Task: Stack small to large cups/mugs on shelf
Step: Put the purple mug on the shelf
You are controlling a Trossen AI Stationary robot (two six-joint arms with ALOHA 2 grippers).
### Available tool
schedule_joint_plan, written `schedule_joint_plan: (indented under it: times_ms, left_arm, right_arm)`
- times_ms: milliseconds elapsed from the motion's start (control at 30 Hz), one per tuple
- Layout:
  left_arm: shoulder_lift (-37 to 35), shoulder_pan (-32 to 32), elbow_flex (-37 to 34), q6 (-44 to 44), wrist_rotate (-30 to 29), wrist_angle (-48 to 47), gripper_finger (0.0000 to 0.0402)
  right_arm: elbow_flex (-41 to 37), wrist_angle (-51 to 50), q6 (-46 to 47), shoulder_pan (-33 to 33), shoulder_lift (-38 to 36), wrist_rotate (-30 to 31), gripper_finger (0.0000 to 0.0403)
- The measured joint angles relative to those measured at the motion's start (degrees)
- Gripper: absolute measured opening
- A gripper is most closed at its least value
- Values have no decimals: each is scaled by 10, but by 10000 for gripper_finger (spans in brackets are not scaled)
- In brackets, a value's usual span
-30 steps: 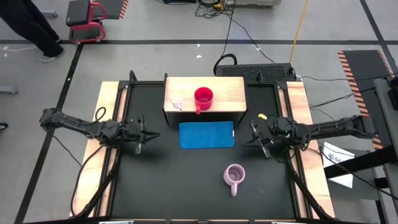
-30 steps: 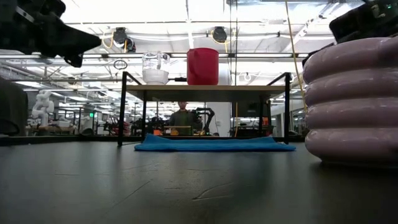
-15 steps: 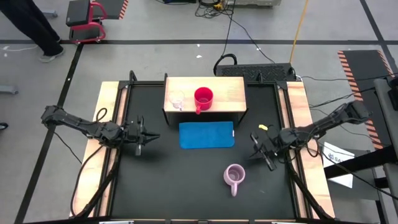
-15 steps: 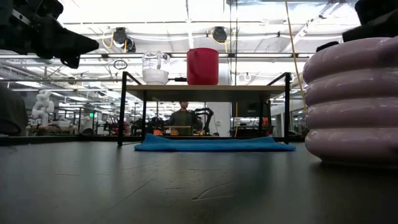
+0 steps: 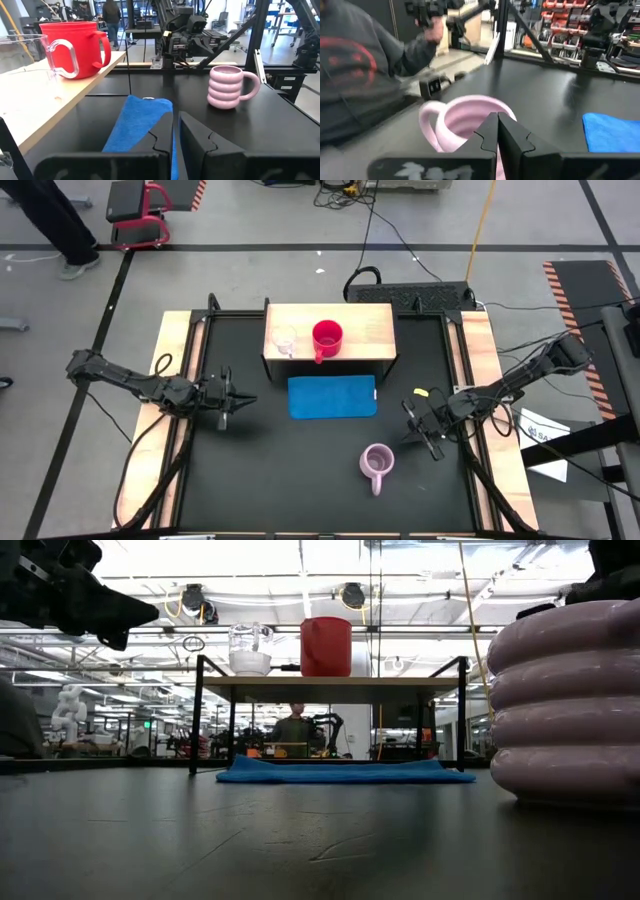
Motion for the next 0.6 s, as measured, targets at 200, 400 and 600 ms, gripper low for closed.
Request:
schedule_joint_plan:
  times_ms: [200, 400, 600]
  left_arm:
    - [0, 0, 0, -4, 3, -19, 31]
    - [0, 0, 0, 29, -22, -2, 31]
    - [-14, 0, 0, 74, -65, -4, 31]
  right_arm:
    - [0, 27, 33, 0, 2, 0, 0]
    - [16, 110, -65, 6, -12, 9, 0]
    - [21, -2, -90, -9, -80, 48, 0]
